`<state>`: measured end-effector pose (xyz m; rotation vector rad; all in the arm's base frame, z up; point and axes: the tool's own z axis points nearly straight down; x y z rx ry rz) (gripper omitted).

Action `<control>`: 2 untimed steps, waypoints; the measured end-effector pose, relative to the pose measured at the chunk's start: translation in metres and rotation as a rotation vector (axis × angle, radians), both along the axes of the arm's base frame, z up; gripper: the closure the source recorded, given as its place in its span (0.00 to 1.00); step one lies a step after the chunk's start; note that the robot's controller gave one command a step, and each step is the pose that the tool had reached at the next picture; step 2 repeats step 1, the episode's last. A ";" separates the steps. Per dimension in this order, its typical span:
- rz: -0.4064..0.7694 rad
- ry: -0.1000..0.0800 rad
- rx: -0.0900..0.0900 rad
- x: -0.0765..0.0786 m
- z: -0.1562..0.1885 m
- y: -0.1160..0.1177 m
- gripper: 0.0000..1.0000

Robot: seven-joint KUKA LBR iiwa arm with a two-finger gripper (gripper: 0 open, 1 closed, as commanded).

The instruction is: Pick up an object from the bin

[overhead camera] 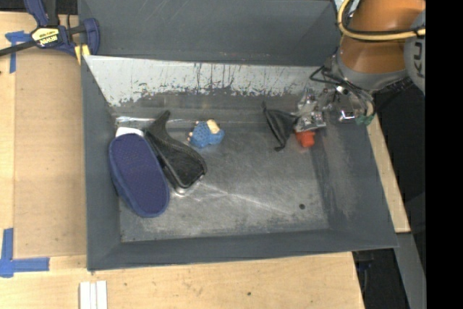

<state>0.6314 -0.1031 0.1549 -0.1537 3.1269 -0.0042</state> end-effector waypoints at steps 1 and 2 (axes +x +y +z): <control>0.000 0.002 0.000 0.002 0.021 0.000 1.00; 0.000 0.002 0.000 0.002 0.021 0.000 1.00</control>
Offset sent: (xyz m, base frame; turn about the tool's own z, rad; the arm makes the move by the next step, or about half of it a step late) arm 0.0000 0.0001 0.0180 0.0000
